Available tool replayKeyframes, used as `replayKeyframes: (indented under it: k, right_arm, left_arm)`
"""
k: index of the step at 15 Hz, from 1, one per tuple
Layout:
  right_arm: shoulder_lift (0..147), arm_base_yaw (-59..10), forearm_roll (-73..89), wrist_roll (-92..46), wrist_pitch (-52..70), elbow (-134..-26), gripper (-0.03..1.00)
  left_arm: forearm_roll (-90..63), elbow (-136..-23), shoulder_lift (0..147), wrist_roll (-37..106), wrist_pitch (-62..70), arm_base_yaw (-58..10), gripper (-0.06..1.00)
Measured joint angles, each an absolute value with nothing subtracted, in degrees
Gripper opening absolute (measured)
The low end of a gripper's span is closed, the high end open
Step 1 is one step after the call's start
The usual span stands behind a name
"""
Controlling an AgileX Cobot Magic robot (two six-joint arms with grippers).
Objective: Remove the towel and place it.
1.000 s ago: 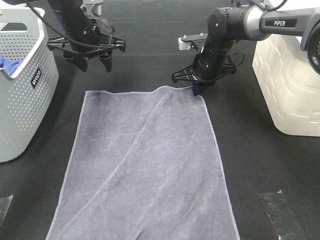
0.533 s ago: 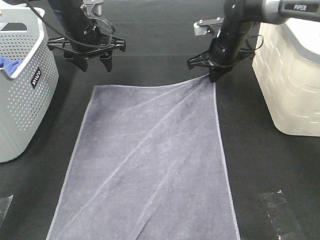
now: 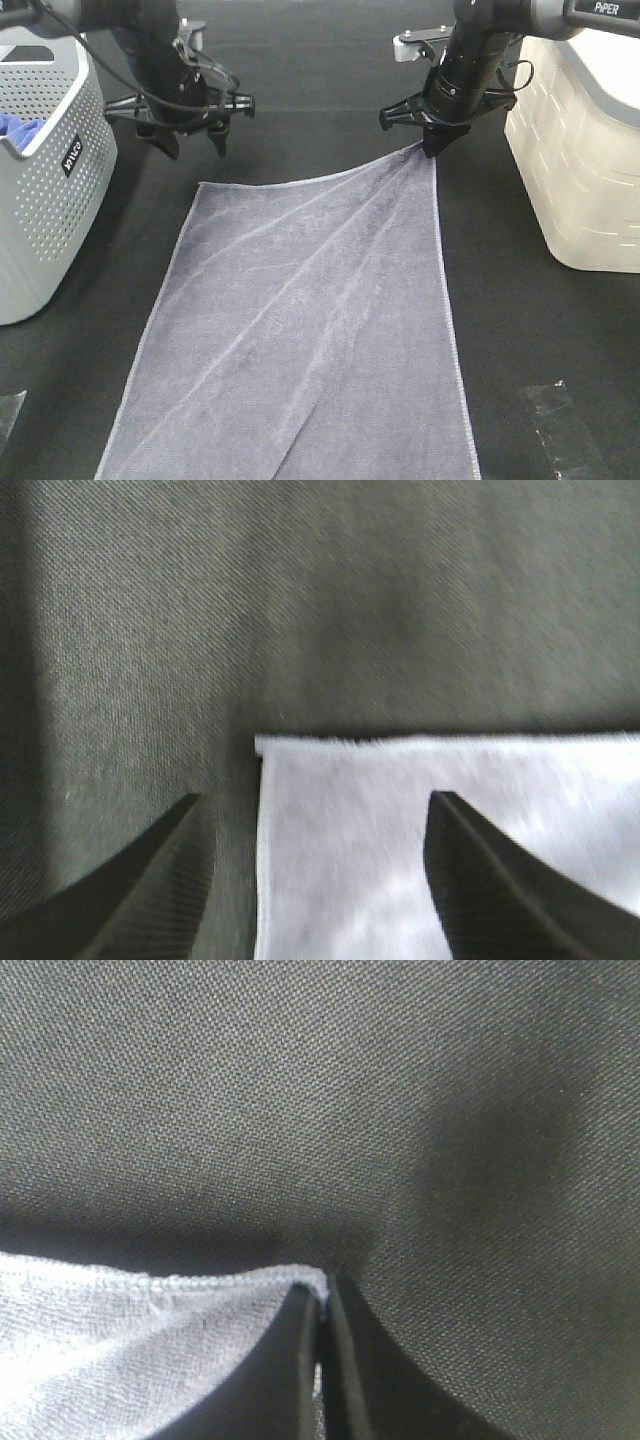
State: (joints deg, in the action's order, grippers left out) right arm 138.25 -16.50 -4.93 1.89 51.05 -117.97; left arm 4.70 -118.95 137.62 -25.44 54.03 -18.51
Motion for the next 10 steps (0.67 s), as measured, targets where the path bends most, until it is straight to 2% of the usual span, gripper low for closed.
replayKeyframes:
  k: [10]
  right_arm:
    - [138.25, -16.50, -4.93, 1.89, 51.34, -117.97, 0.00]
  left_arm:
    - [8.31, -126.28, 145.88, -26.87, 61.82, -18.33, 0.58]
